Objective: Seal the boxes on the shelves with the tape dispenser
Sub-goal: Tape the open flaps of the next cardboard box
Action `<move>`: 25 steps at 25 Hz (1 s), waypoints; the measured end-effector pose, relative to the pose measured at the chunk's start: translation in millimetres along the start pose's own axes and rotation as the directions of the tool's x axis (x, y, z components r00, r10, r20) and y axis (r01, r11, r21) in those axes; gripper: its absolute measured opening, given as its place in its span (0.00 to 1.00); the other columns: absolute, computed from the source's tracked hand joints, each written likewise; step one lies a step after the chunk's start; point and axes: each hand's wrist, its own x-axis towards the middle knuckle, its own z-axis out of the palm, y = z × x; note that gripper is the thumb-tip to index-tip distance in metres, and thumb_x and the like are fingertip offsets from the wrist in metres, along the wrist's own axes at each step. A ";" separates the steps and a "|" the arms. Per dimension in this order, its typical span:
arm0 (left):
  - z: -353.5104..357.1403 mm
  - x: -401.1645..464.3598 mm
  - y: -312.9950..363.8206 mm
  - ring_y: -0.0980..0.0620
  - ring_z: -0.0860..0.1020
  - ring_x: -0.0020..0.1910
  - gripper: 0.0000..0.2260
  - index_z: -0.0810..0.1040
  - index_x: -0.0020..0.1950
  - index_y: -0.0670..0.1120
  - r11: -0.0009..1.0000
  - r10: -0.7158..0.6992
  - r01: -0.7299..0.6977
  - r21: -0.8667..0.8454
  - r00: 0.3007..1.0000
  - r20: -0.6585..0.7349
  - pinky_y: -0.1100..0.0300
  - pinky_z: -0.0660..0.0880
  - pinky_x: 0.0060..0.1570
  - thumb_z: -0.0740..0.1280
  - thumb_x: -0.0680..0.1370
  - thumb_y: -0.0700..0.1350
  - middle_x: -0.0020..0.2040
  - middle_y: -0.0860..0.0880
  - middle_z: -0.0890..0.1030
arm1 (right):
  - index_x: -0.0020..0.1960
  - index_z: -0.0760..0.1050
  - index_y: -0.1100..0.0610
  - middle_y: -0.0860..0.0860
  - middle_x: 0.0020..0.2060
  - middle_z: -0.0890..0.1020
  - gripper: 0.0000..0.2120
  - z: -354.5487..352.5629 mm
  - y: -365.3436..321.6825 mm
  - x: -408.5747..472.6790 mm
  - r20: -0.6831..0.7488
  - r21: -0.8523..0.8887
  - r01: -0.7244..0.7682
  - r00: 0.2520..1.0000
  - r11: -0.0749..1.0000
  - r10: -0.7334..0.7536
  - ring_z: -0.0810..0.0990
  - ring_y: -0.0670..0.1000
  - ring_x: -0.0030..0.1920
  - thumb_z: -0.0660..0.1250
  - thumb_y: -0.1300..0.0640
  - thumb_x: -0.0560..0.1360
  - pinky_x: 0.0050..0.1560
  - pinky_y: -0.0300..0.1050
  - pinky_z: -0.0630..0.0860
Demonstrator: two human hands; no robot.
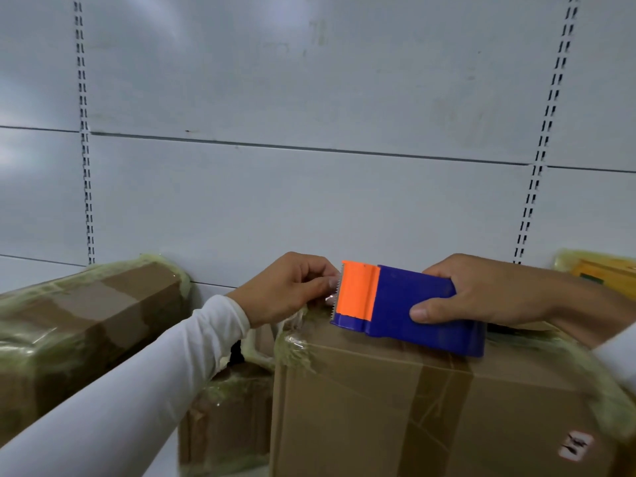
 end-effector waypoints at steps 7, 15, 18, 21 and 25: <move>-52.0 -9.4 -20.1 0.52 0.71 0.29 0.07 0.80 0.41 0.42 0.985 -0.173 0.173 -0.016 0.967 -0.189 0.61 0.69 0.31 0.66 0.78 0.42 0.34 0.48 0.78 | 0.45 0.83 0.54 0.56 0.41 0.87 0.27 -49.7 5.9 -24.3 -0.029 -0.034 -0.218 0.976 0.975 0.217 0.86 0.54 0.39 0.71 0.31 0.63 0.35 0.37 0.77; -57.3 3.3 -27.9 0.55 0.71 0.27 0.07 0.80 0.42 0.37 0.939 -0.339 0.345 0.004 0.924 -0.180 0.64 0.69 0.28 0.65 0.78 0.38 0.32 0.48 0.78 | 0.40 0.82 0.59 0.56 0.34 0.85 0.21 -56.7 8.9 23.9 0.034 0.014 -0.352 0.935 0.936 0.352 0.81 0.50 0.30 0.71 0.40 0.66 0.30 0.37 0.74; -47.0 -3.0 -41.5 0.56 0.72 0.28 0.08 0.81 0.42 0.37 0.908 -0.412 0.419 0.024 0.901 -0.135 0.64 0.69 0.28 0.65 0.78 0.37 0.32 0.48 0.78 | 0.43 0.83 0.59 0.57 0.38 0.86 0.23 -36.3 27.0 31.9 0.104 0.015 -0.393 0.915 0.920 0.389 0.83 0.50 0.33 0.72 0.39 0.64 0.32 0.38 0.76; -42.8 -5.1 -51.7 0.55 0.71 0.27 0.07 0.81 0.42 0.37 0.894 -0.447 0.449 -0.012 0.885 -0.130 0.64 0.68 0.27 0.65 0.77 0.37 0.32 0.47 0.78 | 0.43 0.84 0.57 0.56 0.40 0.86 0.26 -32.8 34.3 33.3 0.135 0.027 -0.394 0.912 0.919 0.387 0.83 0.50 0.35 0.73 0.35 0.60 0.33 0.37 0.76; -33.7 -2.9 -56.7 0.55 0.70 0.26 0.09 0.81 0.38 0.39 0.868 -0.491 0.495 0.033 0.867 -0.083 0.64 0.68 0.27 0.65 0.77 0.37 0.29 0.49 0.78 | 0.45 0.83 0.58 0.57 0.41 0.86 0.30 -31.0 35.5 33.5 0.141 0.029 -0.400 0.909 0.916 0.393 0.83 0.51 0.35 0.73 0.34 0.59 0.34 0.37 0.76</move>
